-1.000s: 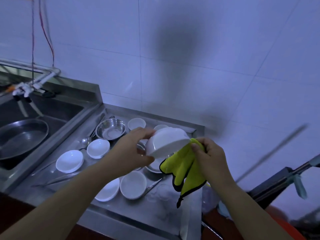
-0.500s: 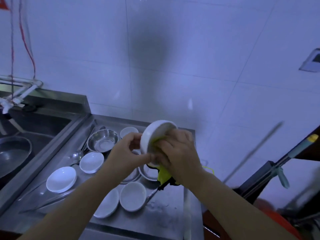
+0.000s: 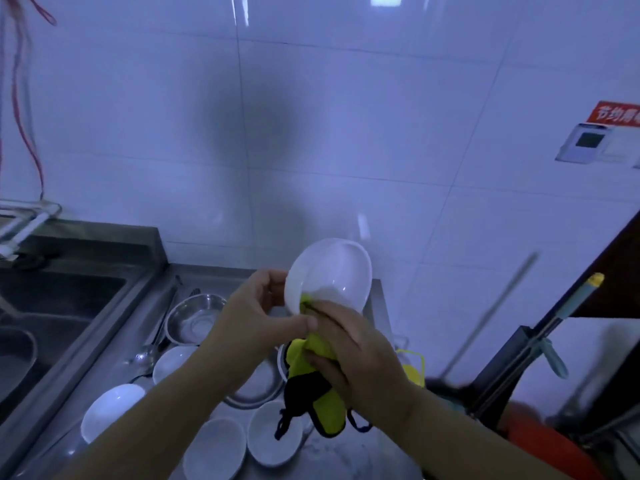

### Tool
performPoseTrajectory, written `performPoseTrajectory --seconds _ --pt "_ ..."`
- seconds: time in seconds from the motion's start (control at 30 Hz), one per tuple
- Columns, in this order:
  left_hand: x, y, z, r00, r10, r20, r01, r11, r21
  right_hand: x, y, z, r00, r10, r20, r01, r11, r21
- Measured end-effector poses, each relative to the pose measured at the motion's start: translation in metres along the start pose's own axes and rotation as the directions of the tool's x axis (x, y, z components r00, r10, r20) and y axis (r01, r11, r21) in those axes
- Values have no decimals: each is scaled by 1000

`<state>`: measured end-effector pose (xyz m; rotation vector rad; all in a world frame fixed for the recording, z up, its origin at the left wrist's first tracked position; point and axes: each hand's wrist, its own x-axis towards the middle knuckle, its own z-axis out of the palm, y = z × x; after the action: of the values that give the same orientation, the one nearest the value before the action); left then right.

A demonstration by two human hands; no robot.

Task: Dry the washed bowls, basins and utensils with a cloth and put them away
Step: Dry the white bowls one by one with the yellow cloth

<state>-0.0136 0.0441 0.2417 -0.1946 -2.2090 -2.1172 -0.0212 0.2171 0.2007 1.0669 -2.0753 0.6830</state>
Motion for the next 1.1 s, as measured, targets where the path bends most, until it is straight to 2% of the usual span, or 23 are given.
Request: performPoseTrajectory --seconds 0.1,0.17,0.23,0.37,0.43,0.5,0.6,0.7,0.77,0.87,0.97,1.03,1.1 --pt "4 6 -12 999 20 42 -22 999 29 3 27 -5 967 -245 66 253 947 -199" --pt "8 8 -15 998 26 59 -28 999 26 6 42 -10 945 -300 127 323 913 -249" --pt "12 6 -13 999 16 41 -17 1000 7 6 43 -6 961 -258 95 274 924 -265" --pt "20 3 2 999 -33 27 36 991 -127 7 16 17 997 -43 -71 31 987 -160" --pt "23 5 6 999 -31 36 36 988 -149 9 13 18 993 -22 -115 8 992 -123" --pt "26 13 6 998 -15 68 22 995 -99 11 24 8 987 -132 -91 116 979 -166" --pt "30 34 1 984 -23 177 22 1000 7 13 50 -15 926 -375 30 366 881 -299" --pt "36 51 4 977 -14 213 2 998 56 20 69 -33 879 -462 119 475 824 -309" --pt "36 50 14 986 31 163 -32 999 4 24 77 -39 899 -430 86 435 847 -305" --pt "31 36 37 995 96 34 -91 986 -139 30 72 -42 961 -270 -53 247 930 -271" --pt "30 35 57 986 161 -43 -165 972 -166 34 57 -43 977 -125 -173 88 974 -207" --pt "32 39 64 977 203 -60 -211 962 -175 33 52 -44 974 -82 -211 50 987 -152" --pt "32 43 69 968 243 -67 -250 958 -138 31 55 -47 970 -105 -218 76 987 -139"
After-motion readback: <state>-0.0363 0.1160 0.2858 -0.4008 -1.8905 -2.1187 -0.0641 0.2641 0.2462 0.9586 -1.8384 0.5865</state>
